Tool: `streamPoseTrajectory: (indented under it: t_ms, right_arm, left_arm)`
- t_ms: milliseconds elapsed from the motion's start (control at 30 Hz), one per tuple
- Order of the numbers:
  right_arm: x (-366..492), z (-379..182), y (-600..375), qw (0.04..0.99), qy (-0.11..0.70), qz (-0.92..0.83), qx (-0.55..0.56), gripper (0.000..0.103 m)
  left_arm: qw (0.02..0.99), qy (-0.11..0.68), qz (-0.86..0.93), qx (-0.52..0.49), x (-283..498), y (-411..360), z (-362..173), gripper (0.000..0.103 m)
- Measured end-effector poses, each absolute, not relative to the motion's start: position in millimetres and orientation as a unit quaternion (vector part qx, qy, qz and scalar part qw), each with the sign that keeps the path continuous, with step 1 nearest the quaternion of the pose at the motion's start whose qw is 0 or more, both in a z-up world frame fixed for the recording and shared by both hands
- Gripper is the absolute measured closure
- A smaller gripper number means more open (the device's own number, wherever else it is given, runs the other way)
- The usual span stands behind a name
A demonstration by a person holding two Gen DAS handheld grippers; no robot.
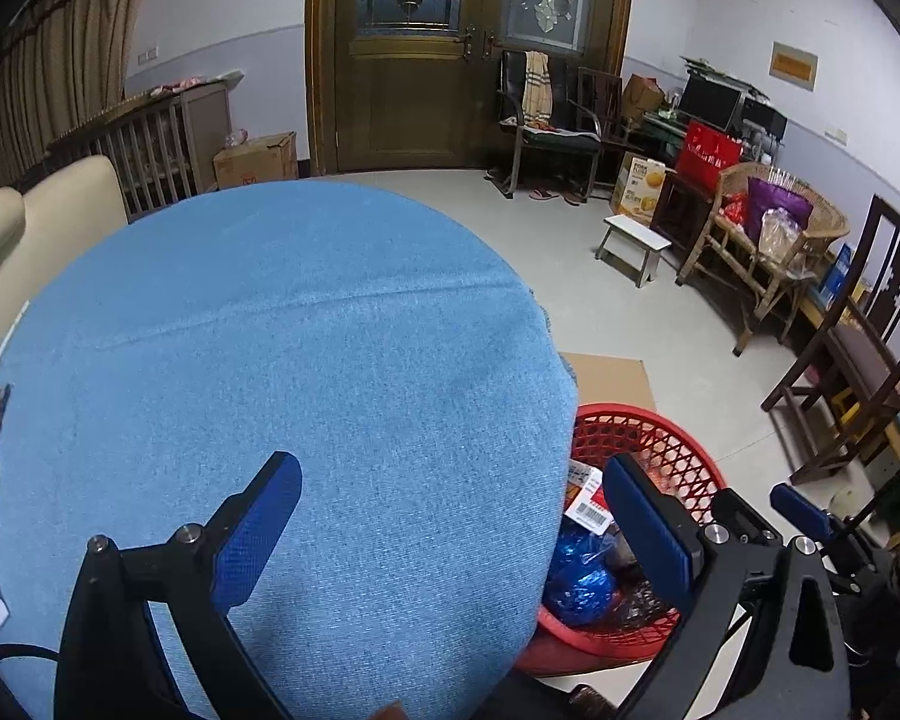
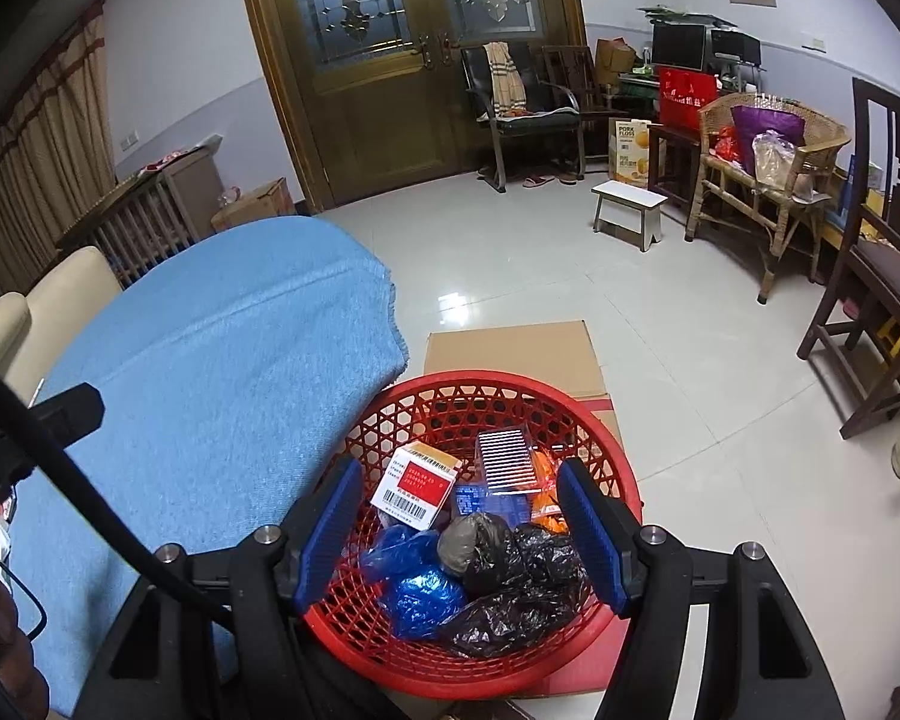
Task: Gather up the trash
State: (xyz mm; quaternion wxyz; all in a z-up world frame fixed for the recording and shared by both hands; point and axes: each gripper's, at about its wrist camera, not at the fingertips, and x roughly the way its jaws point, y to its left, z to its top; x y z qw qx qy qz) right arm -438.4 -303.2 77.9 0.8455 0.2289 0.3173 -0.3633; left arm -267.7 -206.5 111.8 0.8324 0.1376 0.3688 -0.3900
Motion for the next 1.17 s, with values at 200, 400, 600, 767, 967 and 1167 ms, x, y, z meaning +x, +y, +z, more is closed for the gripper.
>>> streamPoseTrajectory:
  t_ms: [200,400,600,767,967,1167]
  right_arm:
    - [-436,77,-298,0.847,0.322,-0.36,0.223,0.032]
    - [-438,74,-298,0.844,0.323,-0.362,0.227,0.032]
    - [-438,73,-299,0.843,0.324,-0.364,0.227,0.032]
    - [-440,71,-301,0.841,0.325,-0.366,0.23,0.032]
    - [-440,69,-303,0.839,0.328,-0.366,0.233,0.032]
    - [-440,67,-304,0.837,0.329,-0.368,0.236,0.032]
  left_arm:
    - [0.838,0.36,-0.377,0.162,-271,-208,109,0.003]
    - [0.834,0.359,-0.385,0.165,-273,-208,109,0.003]
    - [0.832,0.357,-0.386,0.178,-276,-211,107,0.003]
    - [0.831,0.358,-0.385,0.185,-277,-213,105,0.003]
    - [0.828,0.355,-0.393,0.186,-279,-212,106,0.003]
    - [0.825,0.356,-0.396,0.189,-280,-213,106,0.003]
